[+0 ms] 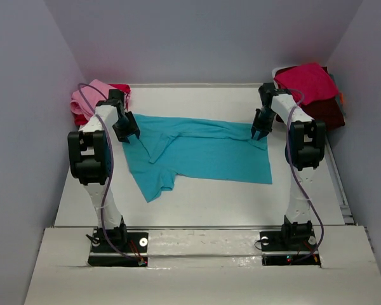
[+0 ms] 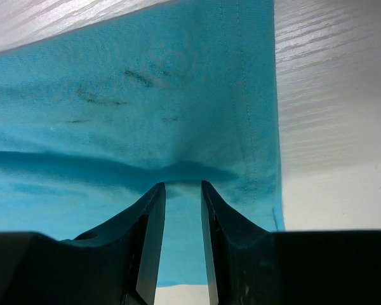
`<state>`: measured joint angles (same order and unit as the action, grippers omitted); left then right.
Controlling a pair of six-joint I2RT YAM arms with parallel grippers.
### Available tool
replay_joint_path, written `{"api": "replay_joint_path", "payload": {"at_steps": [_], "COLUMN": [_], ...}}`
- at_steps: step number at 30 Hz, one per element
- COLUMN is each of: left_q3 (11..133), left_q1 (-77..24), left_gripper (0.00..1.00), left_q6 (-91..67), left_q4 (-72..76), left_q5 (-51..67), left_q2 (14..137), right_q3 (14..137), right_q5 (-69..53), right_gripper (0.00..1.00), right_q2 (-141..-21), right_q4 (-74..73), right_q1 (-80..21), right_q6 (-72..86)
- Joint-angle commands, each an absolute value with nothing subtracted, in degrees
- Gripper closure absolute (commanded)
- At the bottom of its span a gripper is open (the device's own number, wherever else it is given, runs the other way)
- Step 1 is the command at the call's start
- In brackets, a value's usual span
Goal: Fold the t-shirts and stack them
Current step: Fold the flattened tshirt in 1/3 of the way
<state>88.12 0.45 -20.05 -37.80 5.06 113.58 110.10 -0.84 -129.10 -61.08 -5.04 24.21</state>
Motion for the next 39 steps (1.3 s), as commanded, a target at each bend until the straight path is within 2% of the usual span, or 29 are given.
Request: {"api": "replay_joint_path", "payload": {"at_steps": [1,15,29,39], "left_q3": [90.35,94.13,94.48,94.75], "left_q1": [0.18,0.18,0.18,0.70], "left_gripper": [0.44,0.44,0.44,0.44], "left_q6": [-20.04,-19.60,-19.07,-18.55], "left_q4": [-36.21,-34.19,-33.66,-34.01], "left_q5": [9.21,12.22,11.95,12.13], "left_q2": [112.93,119.18,120.15,120.23], "right_q3": [110.92,114.78,112.07,109.25], "right_q5": [1.30,1.94,6.23,8.70], "right_gripper": [0.65,0.65,0.65,0.74], "right_q2": [-128.93,-129.02,-128.32,-130.43], "right_q4": [-60.91,-62.75,-63.81,-63.90], "right_q1": [-5.27,-5.27,-5.27,-5.27], "right_q6": [23.82,23.82,25.22,27.25]}}
